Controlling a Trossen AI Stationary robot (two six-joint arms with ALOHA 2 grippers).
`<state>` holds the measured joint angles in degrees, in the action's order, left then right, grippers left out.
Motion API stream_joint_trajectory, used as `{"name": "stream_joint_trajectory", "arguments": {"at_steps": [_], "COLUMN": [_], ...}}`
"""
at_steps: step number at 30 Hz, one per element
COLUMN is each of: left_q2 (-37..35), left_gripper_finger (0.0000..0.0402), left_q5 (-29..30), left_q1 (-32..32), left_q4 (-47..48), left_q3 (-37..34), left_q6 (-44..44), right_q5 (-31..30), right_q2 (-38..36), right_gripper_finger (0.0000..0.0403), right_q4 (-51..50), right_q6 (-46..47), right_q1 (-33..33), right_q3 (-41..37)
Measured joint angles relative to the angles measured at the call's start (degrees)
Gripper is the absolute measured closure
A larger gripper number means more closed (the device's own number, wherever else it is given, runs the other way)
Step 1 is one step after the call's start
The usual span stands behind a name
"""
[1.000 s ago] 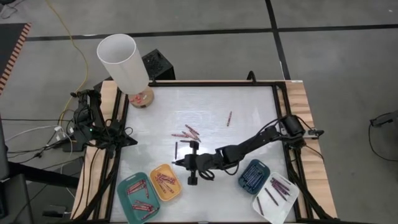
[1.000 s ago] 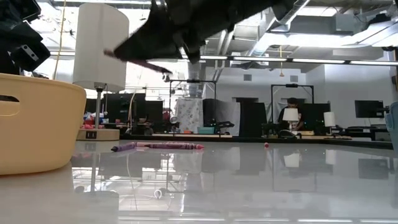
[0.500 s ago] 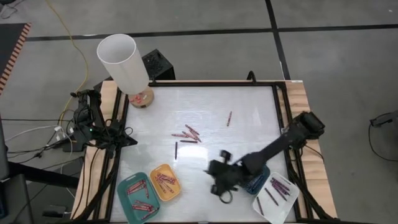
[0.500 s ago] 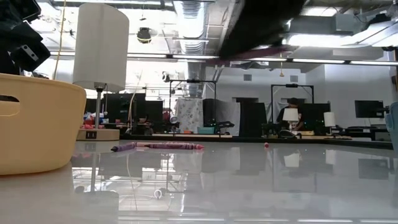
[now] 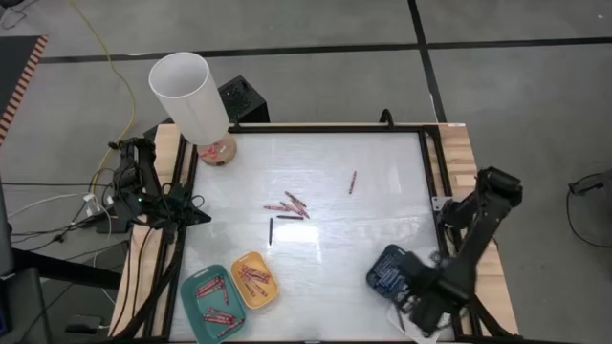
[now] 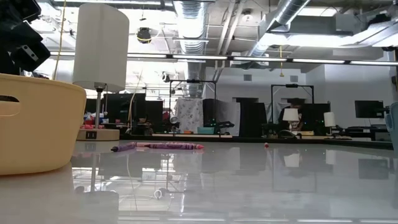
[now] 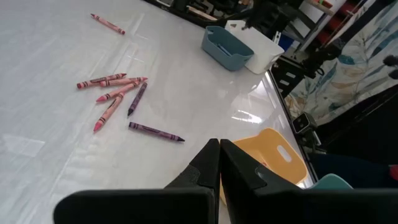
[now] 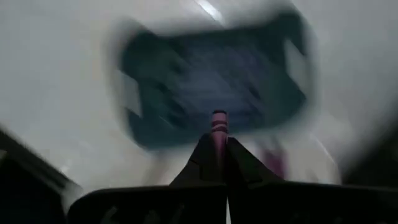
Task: Sort crayons
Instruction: Put the purple crayon into the white bin
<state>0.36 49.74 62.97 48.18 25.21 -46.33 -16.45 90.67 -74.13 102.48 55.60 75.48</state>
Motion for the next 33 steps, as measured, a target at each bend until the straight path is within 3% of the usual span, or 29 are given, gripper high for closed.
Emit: {"name": "stream_joint_trajectory", "arguments": {"at_steps": [4,10,24,33], "left_q2": [0.0,0.0,0.0,0.0], "left_gripper_finger": [0.0401,0.0401,0.0401,0.0401], "left_q5": [0.0,0.0,0.0,0.0], "left_q1": [0.0,0.0,0.0,0.0], "left_q4": [0.0,0.0,0.0,0.0], "left_q3": [0.0,0.0,0.0,0.0], "left_q6": [0.0,0.0,0.0,0.0], "right_q5": [11.6,12.7,11.9,11.8], "right_q2": [0.4,0.7,11.3,13.7], "right_gripper_finger": [0.0398,0.0399,0.0399,0.0377], "right_q4": [-6.8,-3.9,0.9,3.5], "right_q6": [13.3,23.3,15.7,14.6], "right_q1": [5.7,11.2,8.1,7.7], "right_q3": [0.0,-2.3,-2.9,-2.9]}}
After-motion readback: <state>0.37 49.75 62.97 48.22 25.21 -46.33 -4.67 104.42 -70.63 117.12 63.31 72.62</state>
